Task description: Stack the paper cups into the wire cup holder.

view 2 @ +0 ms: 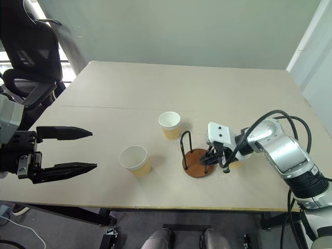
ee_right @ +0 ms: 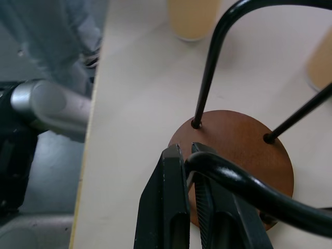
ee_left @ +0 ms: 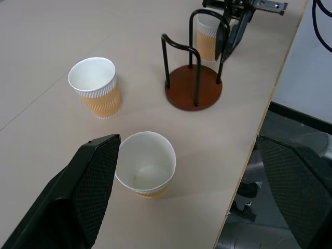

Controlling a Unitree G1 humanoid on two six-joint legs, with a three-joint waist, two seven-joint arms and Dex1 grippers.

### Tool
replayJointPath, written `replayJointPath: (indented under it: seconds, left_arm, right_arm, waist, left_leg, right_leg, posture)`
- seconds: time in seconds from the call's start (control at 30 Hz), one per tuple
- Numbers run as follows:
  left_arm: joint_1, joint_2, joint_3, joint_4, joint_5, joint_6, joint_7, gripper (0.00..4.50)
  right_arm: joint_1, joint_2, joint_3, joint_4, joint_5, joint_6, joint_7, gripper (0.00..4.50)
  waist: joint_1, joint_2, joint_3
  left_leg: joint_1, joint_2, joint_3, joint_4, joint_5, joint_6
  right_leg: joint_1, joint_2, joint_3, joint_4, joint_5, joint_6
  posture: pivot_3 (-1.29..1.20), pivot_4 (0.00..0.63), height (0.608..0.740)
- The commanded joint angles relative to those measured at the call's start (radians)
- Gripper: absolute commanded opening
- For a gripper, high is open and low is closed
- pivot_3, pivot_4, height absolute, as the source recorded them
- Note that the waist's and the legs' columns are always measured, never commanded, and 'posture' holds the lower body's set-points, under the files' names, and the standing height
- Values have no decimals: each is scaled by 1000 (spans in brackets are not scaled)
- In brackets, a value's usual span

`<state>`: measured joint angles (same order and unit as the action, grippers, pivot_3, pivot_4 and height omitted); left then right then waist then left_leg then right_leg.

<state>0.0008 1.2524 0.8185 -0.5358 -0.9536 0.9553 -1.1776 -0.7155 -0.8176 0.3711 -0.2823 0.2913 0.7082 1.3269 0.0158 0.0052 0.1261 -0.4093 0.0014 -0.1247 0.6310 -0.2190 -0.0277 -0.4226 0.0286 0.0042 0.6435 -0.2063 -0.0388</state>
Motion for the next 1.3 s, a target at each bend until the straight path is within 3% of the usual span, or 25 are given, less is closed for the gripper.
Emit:
replayJointPath:
  seconds: [0.03, 0.67, 1.0, 1.1, 1.3]
  left_arm:
    - [-3, -4, 44, -11, -2, 8, 7, 4500]
    - [-2, -16, 46, -35, -8, 27, 33, 4500]
    - [0, -20, 49, -39, -5, 32, 37, 4500]
    - [0, -20, 49, -40, -5, 32, 39, 4500]
    - [0, -19, 47, -39, -5, 31, 40, 4500]
  right_arm:
    - [2, 13, 1, -23, 13, -56, 29, 24]
    - [47, 114, 51, 56, -49, -240, 57, 24]
    - [36, 117, 56, 83, -66, -293, 98, 24]
    - [23, 122, 60, 106, -90, -314, 100, 746]
    - [5, 115, 62, 134, -115, -347, 114, 2842]
  waist:
    - [-1, 0, 0]
    - [-2, 0, 0]
    - [-2, -1, 0]
    - [-2, 0, 0]
    - [-2, 0, 0]
  left_leg:
    - [0, 0, 0, 0, 0, 0]
    - [1, 0, 0, 0, 0, 1]
    - [1, 0, 0, 0, 0, 0]
    - [1, 0, 0, 0, 0, 0]
    - [1, 1, 0, 0, 0, 0]
  right_leg:
    - [0, 0, 0, 0, 0, 0]
    - [1, 0, 0, 0, 0, 0]
    - [1, 0, 0, 0, 0, -1]
    - [1, 0, 0, 0, 0, -1]
    - [1, 0, 0, 0, 0, -2]
  posture:
    - [0, 150, 740]
    - [0, 150, 740]
    - [0, 150, 740]
    - [0, 150, 740]
    - [0, 150, 740]
